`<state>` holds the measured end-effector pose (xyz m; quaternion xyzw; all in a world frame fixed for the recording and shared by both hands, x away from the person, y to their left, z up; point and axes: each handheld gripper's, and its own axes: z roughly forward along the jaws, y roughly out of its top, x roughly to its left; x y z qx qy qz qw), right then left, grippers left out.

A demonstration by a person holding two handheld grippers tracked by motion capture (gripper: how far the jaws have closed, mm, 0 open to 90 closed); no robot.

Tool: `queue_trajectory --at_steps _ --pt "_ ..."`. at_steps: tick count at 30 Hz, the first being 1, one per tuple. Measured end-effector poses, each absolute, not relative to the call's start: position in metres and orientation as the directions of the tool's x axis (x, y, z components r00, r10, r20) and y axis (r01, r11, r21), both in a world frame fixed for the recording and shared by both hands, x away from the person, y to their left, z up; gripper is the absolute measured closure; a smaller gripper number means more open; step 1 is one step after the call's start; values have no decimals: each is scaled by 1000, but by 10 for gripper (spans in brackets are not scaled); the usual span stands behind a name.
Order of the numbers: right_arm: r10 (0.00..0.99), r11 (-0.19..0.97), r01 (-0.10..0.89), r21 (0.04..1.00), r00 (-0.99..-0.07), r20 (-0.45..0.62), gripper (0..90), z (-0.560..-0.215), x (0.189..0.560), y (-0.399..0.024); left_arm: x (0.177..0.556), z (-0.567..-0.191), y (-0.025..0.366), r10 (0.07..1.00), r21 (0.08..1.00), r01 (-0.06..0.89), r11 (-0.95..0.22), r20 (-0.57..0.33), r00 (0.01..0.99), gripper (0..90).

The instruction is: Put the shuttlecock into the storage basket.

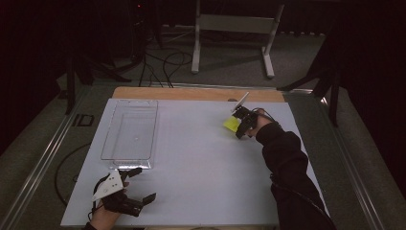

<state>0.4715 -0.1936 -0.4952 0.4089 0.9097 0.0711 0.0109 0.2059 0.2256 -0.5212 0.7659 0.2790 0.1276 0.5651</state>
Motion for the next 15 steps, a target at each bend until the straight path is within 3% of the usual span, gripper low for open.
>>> queue_trajectory --at_steps 15 --pt "670 723 668 177 -740 55 659 -487 460 -202 206 -521 225 571 935 286 -207 -122 812 2"
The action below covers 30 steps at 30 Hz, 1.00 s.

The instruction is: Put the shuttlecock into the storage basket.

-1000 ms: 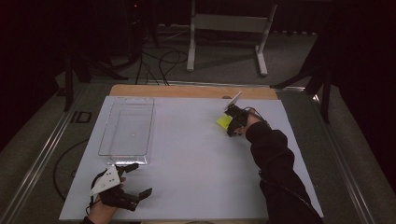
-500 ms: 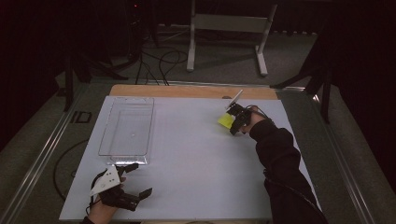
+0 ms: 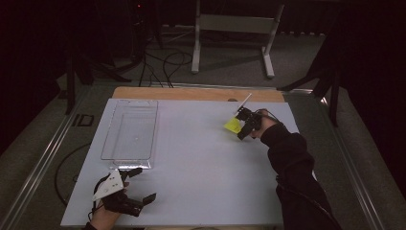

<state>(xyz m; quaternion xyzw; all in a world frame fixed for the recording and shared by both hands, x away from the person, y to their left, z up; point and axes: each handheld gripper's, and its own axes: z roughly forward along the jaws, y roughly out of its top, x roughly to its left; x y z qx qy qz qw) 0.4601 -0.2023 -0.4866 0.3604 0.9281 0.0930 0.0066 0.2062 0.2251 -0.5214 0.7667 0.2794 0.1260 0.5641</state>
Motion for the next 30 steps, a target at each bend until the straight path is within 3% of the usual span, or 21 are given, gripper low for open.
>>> queue_trajectory --at_steps 9,30 --pt "489 845 493 206 -869 71 659 -490 438 -202 206 -521 225 571 935 287 -207 -123 811 2" --pt "296 912 305 274 -952 77 659 -485 389 -192 207 -522 224 565 931 291 -219 -123 816 2"
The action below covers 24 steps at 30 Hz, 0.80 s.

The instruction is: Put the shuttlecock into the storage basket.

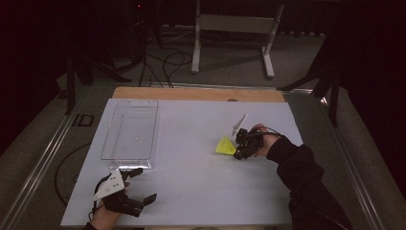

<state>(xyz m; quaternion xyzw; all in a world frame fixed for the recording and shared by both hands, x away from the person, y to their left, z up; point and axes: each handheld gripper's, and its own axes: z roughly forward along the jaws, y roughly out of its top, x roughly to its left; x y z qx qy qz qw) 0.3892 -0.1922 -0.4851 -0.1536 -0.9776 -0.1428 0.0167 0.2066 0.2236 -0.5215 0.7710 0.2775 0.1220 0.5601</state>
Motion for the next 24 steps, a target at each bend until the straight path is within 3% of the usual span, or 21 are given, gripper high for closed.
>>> queue_trajectory --at_steps 8,24 --pt "178 923 185 337 -983 54 658 -476 366 -183 207 -522 223 564 930 297 -216 -129 815 1" --pt "39 902 48 429 -999 30 658 -463 339 -182 209 -508 217 537 911 340 -233 -171 826 2"
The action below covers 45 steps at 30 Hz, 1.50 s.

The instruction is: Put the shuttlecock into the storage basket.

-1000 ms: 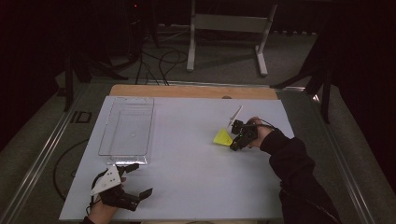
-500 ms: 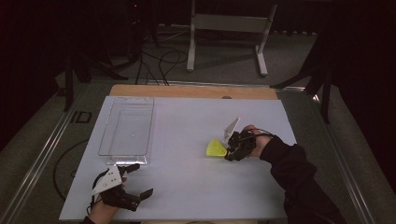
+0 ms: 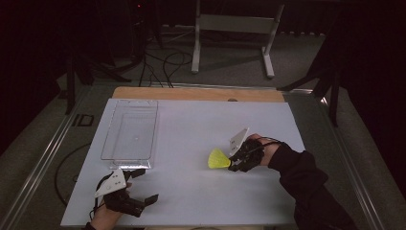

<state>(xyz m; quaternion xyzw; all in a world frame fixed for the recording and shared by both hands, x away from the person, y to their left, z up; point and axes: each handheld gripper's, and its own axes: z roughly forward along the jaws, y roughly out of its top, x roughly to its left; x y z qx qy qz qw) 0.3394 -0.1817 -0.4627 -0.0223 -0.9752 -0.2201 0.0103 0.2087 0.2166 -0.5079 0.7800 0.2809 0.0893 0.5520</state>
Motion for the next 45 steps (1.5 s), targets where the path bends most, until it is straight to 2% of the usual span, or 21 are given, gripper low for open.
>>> queue_trajectory --at_steps 8,12,19,25,38,45 --pt "14 886 27 462 -999 31 658 -457 335 -184 219 -477 214 531 865 415 -282 -219 818 2" --pt "3 888 15 460 -1000 27 659 -457 333 -182 230 -460 212 569 832 467 -299 -238 787 2" --pt "-1 880 12 475 -1000 27 658 -453 330 -183 248 -430 203 536 808 484 -336 -259 804 2" --pt "-5 873 8 488 -1000 26 659 -449 328 -183 264 -412 191 505 791 522 -317 -325 799 2" --pt "-9 871 5 492 -1000 26 658 -444 327 -183 291 -393 159 529 723 559 -406 -313 789 2" --pt "-16 867 -2 498 -1000 23 658 -441 325 -181 311 -387 139 540 668 614 -421 -359 761 2"
